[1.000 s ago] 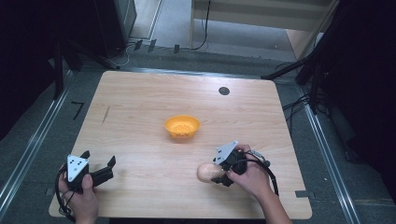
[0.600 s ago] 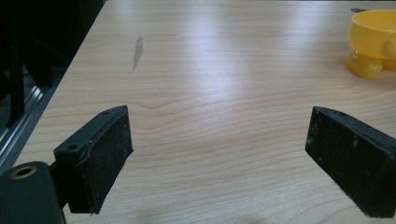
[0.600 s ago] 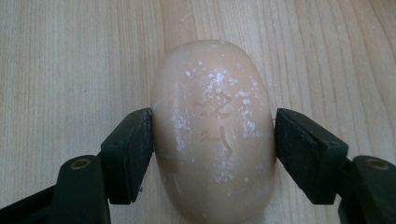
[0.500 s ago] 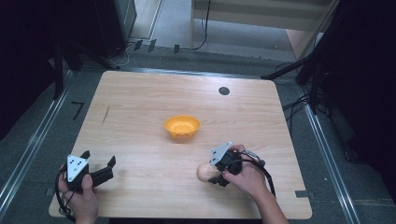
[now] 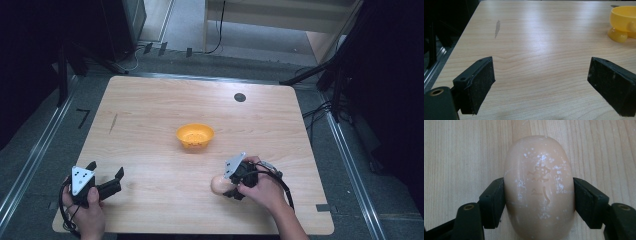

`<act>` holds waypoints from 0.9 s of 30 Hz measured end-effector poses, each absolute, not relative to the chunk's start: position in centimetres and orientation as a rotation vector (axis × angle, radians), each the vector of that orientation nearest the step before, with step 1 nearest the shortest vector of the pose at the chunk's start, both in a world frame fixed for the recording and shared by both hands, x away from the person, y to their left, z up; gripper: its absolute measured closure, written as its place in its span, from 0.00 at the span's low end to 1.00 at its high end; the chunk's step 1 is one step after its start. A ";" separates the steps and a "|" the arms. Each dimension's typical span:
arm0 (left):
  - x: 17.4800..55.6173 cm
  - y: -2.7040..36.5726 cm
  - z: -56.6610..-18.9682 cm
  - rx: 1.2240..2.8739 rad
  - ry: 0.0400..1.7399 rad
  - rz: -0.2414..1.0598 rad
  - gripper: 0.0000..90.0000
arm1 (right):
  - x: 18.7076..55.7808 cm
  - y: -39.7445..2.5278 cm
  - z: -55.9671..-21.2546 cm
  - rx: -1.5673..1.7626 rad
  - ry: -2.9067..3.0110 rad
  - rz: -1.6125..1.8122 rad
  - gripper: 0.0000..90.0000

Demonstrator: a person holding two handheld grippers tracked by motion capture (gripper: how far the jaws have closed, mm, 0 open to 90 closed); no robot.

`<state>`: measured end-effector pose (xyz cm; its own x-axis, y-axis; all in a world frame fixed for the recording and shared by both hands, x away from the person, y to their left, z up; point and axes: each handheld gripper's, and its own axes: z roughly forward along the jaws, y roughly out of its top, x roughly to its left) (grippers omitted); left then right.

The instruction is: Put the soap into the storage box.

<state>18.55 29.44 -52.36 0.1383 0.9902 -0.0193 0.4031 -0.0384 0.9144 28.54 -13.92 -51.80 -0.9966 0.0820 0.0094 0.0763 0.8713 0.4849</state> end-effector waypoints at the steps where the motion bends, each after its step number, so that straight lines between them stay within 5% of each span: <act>1: 18.6 29.4 -52.4 1.579 1.390 0.884 0.08 | 28.5 -13.9 -51.8 0.126 3.029 0.781 0.36; 27: 18.6 29.4 -52.4 1.587 1.392 0.880 0.08 | 29.1 -14.1 -50.6 0.114 3.014 0.801 0.37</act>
